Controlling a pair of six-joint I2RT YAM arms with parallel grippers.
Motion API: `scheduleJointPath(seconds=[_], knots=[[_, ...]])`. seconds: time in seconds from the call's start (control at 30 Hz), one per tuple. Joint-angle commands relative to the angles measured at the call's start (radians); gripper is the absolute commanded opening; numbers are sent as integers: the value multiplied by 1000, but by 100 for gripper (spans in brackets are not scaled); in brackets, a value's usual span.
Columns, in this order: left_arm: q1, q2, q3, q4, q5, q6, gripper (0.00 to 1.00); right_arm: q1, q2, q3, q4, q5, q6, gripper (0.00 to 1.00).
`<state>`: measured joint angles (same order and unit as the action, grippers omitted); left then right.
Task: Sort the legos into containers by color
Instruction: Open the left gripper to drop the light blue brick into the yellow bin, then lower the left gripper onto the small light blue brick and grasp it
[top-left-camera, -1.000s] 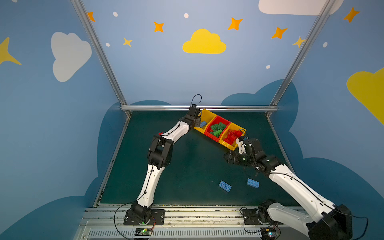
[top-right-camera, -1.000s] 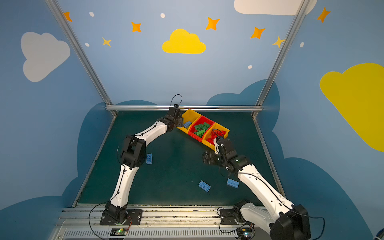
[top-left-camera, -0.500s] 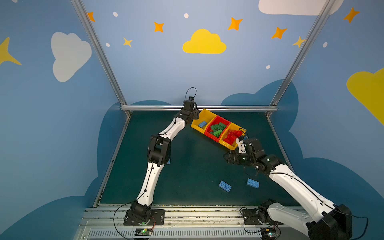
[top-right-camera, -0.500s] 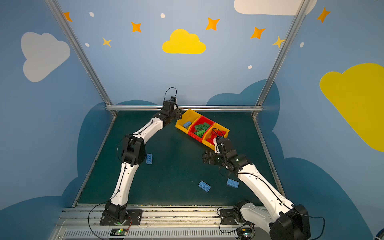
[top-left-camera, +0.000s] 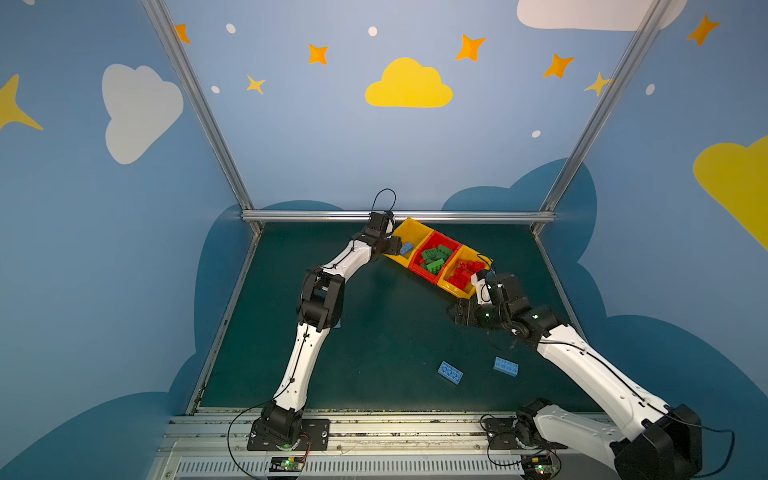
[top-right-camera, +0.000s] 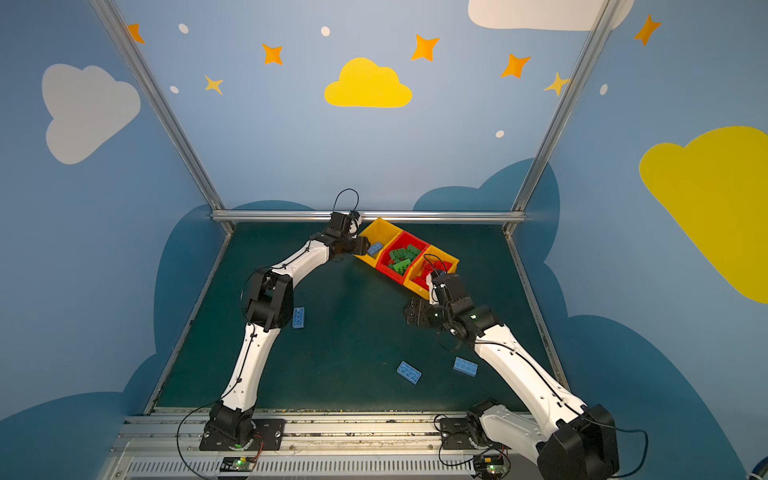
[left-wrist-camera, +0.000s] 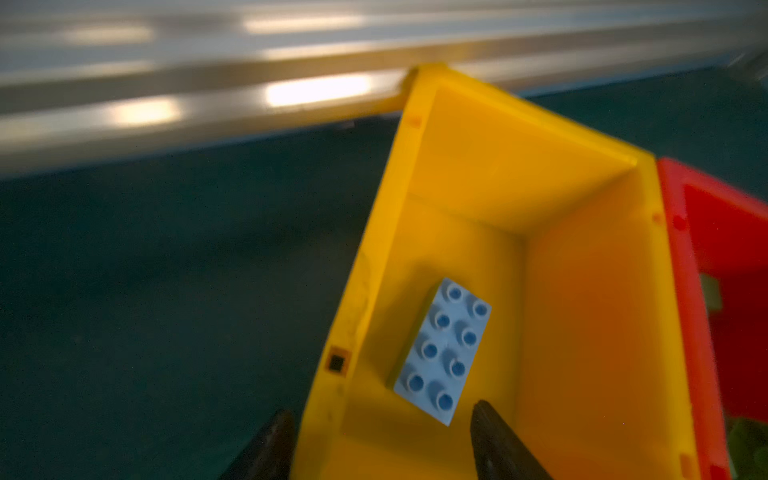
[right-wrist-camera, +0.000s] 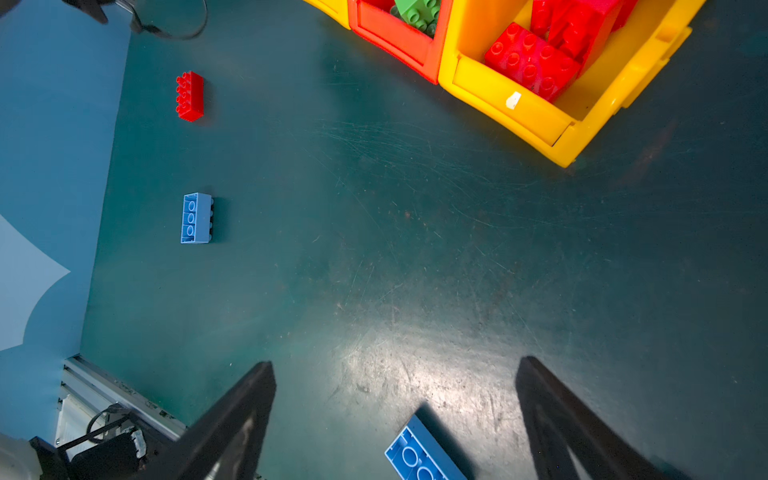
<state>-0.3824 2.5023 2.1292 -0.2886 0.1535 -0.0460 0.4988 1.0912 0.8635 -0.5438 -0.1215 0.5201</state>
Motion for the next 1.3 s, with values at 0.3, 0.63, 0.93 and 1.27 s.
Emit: scheduleJointPath(seconds=[0.3,0.63,0.93,1.27], knots=[[-33,-235,-320,112,29,-54,62,-2,-96,-7,-53,-4,6,89],[-75,-691,-717,-9,-314,-242,80,1,-136,-55,-6,-61,14,89],[-62,-1076,-1190,-192,-464,-448,81,73,-90,-61,62,-118,0,89],[19,-1049,-1290,-127,-350,-445,81,148,-133,-71,31,-67,6,89]])
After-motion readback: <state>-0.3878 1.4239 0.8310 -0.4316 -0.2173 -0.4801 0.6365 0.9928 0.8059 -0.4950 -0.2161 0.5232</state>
